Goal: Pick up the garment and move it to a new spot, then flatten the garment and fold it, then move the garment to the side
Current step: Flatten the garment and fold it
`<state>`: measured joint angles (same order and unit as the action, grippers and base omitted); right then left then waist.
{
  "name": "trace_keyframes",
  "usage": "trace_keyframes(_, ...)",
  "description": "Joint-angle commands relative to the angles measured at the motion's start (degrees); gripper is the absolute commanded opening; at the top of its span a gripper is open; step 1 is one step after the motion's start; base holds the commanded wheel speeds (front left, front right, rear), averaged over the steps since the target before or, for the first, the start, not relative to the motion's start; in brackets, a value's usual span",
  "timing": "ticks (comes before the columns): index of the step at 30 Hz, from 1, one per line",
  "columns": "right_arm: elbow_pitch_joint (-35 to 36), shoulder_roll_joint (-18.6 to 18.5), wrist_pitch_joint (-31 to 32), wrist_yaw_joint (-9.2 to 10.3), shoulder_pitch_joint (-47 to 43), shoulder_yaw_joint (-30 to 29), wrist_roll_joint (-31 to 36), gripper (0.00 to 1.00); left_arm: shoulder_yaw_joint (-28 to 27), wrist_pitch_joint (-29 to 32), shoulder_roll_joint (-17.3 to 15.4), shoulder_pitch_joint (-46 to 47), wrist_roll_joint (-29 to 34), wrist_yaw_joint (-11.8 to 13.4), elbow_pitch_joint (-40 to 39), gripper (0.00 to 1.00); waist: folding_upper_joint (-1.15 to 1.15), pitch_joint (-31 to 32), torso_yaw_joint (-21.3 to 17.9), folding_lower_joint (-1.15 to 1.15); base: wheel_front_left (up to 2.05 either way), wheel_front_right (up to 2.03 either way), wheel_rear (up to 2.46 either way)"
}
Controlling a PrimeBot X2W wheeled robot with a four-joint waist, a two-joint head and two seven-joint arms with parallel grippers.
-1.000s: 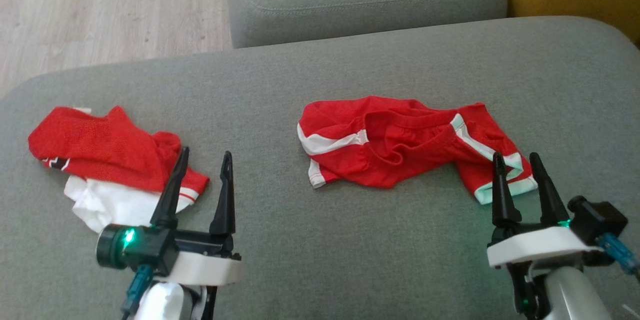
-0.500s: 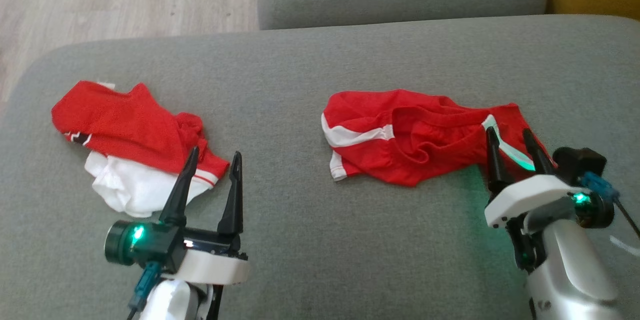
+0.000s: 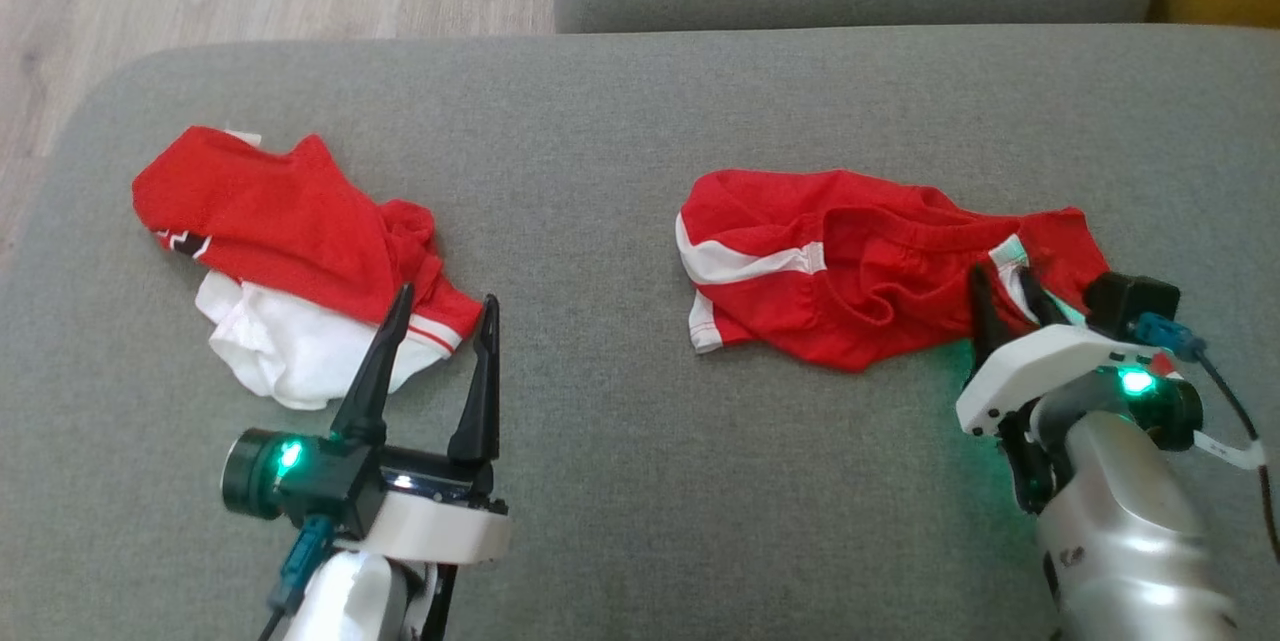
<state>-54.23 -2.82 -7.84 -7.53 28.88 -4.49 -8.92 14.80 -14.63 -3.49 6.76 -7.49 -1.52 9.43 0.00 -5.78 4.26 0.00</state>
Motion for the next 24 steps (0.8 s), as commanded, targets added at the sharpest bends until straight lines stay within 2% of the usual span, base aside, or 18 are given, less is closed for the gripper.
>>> trace_keyframes(1, 0.47, -0.06, -1.2, 0.04, 2.77, 1.65, 0.04, 0.0, -1.77, -0.37, 0.06, 2.54, 0.52, 0.29, -1.71, 1.0, 0.0, -0.13, -0.15, 0.0, 0.0, 0.0, 0.0)
trace_keyframes(6, -2.08, -0.06, -4.73, 0.04, 4.98, 2.14, -0.73, 0.0, -1.97, -0.37, 0.08, 2.6, 0.62, 0.35, -1.56, 1.0, 0.0, -0.01, -0.86, 0.0, 0.0, 0.0, 0.0)
trace_keyframes(11, -0.9, -0.06, -6.8, 0.04, 6.43, 2.28, -1.71, 0.0, -2.25, -0.37, 0.11, 2.5, 0.6, 0.41, -1.53, 1.0, 0.0, 0.8, -1.6, 0.0, 0.0, 0.0, 0.0)
trace_keyframes(24, 14.24, -0.06, -7.15, 0.04, 10.22, -2.18, 1.11, 0.0, -2.62, -0.37, 0.19, 0.7, 0.37, 0.6, -1.38, 1.0, 0.0, 4.7, -1.87, 0.0, 0.0, 0.0, 0.0)
